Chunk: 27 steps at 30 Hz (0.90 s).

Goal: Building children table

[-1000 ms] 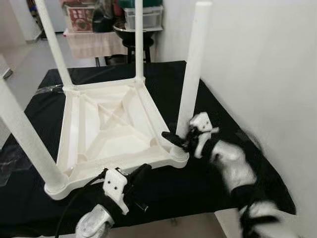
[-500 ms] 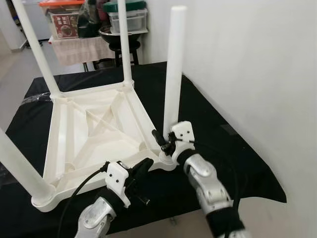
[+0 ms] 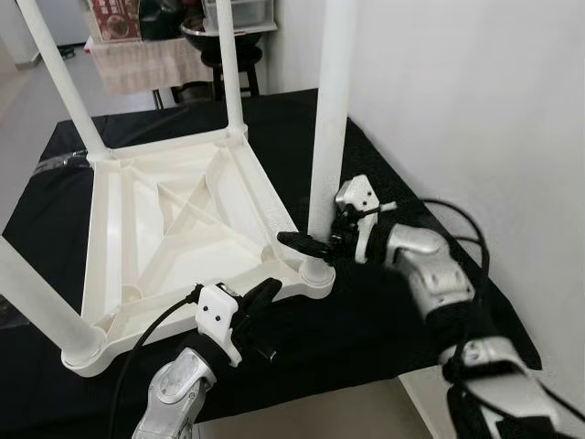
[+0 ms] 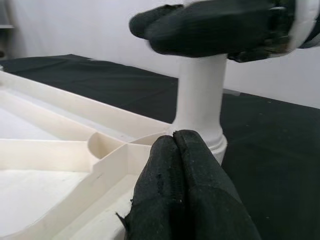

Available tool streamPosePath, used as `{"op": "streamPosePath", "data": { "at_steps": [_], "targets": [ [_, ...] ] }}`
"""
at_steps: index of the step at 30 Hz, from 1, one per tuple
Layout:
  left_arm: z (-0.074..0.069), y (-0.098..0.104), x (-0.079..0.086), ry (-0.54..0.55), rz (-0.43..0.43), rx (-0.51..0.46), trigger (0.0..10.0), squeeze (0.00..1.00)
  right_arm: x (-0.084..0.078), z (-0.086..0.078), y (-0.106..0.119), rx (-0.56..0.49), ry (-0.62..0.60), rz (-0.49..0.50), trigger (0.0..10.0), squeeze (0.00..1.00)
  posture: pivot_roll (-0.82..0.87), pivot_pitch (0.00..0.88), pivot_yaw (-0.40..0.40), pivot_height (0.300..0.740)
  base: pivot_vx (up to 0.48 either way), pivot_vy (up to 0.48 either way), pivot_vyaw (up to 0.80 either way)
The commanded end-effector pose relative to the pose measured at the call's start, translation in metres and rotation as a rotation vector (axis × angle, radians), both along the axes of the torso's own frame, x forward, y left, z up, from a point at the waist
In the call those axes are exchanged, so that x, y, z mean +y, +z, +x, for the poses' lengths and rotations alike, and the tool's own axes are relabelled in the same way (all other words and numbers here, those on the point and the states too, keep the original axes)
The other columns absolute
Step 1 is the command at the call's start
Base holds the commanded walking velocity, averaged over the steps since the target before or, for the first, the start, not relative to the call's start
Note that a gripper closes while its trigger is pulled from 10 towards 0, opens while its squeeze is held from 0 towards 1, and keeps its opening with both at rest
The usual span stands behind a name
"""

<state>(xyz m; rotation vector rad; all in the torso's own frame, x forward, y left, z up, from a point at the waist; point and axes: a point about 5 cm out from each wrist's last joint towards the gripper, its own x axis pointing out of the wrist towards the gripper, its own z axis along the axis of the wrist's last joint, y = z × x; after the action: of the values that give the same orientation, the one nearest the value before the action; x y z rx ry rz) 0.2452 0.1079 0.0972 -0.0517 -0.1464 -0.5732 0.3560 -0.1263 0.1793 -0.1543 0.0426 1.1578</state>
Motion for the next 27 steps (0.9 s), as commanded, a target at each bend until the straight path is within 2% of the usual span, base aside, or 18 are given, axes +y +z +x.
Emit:
{"op": "streamPosePath", "data": {
  "at_steps": [1, 2, 3, 4, 5, 6, 15, 21, 23, 24, 25, 26, 27],
  "targets": [
    [0.000, -0.003, 0.002, 0.012, -0.004, 0.016, 10.0, 0.00, 0.004, -0.001, -0.002, 0.016, 0.054, 0.002, 10.0, 0.00, 0.03, 0.007, -0.025, 0.740, 0.000, 0.000, 0.00],
    [0.000, -0.004, 0.002, 0.013, -0.004, 0.016, 10.0, 0.00, 0.003, 0.002, -0.001, 0.031, 0.063, 0.002, 10.0, 0.00, 0.04, 0.004, -0.026, 0.740, 0.000, 0.000, 0.00],
    [0.001, -0.004, 0.003, 0.014, -0.002, 0.016, 10.0, 0.00, 0.002, 0.006, 0.002, 0.046, 0.063, 0.015, 4.5, 0.00, 0.04, 0.002, -0.027, 0.740, 0.000, 0.000, 0.00],
    [0.001, -0.004, 0.004, 0.015, -0.001, 0.017, 10.0, 0.00, 0.003, 0.009, 0.004, 0.053, 0.056, 0.021, 2.5, 0.00, 0.04, 0.000, -0.027, 0.740, 0.000, 0.000, 0.00],
    [0.001, -0.004, 0.004, 0.015, -0.001, 0.017, 10.0, 0.00, 0.003, 0.009, 0.004, 0.053, 0.056, 0.021, 2.5, 0.00, 0.04, 0.000, -0.027, 0.740, 0.000, 0.000, 0.00],
    [0.001, -0.005, 0.004, 0.015, 0.000, 0.017, 10.0, 0.00, 0.002, 0.012, 0.005, 0.062, 0.055, 0.017, 0.0, 0.00, 0.05, 0.000, -0.026, 0.740, 0.000, 0.000, 0.00],
    [0.003, -0.005, 0.006, 0.016, 0.005, 0.019, 10.0, 0.00, -0.005, 0.015, 0.005, 0.082, 0.043, 0.020, 0.0, 0.00, 0.05, 0.000, -0.022, 0.740, 0.000, 0.000, 0.00],
    [0.003, -0.005, 0.005, 0.013, 0.006, 0.021, 10.0, 0.00, -0.018, 0.014, -0.003, 0.033, -0.050, 0.011, 0.0, 0.00, 0.04, 0.002, -0.013, 0.740, 0.000, 0.000, 0.00],
    [0.002, -0.005, 0.006, 0.011, 0.005, 0.022, 10.0, 0.00, -0.027, 0.013, -0.011, 0.001, -0.209, 0.017, 0.0, 0.00, 0.03, 0.006, -0.011, 0.740, 0.000, 0.000, 0.00],
    [0.002, -0.005, 0.006, 0.011, 0.005, 0.022, 10.0, 0.00, -0.027, 0.013, -0.011, 0.001, -0.209, 0.017, 0.0, 0.00, 0.03, 0.006, -0.011, 0.740, 0.000, 0.000, 0.00],
    [0.001, -0.005, 0.008, 0.010, 0.008, 0.021, 10.0, 0.00, -0.023, 0.010, -0.032, 0.005, -0.535, 0.033, 0.0, 0.00, 0.02, 0.015, -0.012, 0.740, 0.000, 0.000, 0.00],
    [0.001, -0.005, 0.009, 0.010, 0.011, 0.020, 10.0, 0.00, -0.023, 0.006, -0.045, 0.016, -0.765, 0.045, 0.0, 0.00, 0.02, 0.016, -0.010, 0.740, 0.000, 0.000, 0.00],
    [0.000, -0.005, 0.009, 0.010, 0.012, 0.020, 10.0, 0.00, -0.019, -0.008, -0.063, 0.071, -0.946, 0.043, 0.0, 0.00, 0.02, 0.022, -0.002, 0.740, 0.000, 0.000, 0.00]
  ]
}}
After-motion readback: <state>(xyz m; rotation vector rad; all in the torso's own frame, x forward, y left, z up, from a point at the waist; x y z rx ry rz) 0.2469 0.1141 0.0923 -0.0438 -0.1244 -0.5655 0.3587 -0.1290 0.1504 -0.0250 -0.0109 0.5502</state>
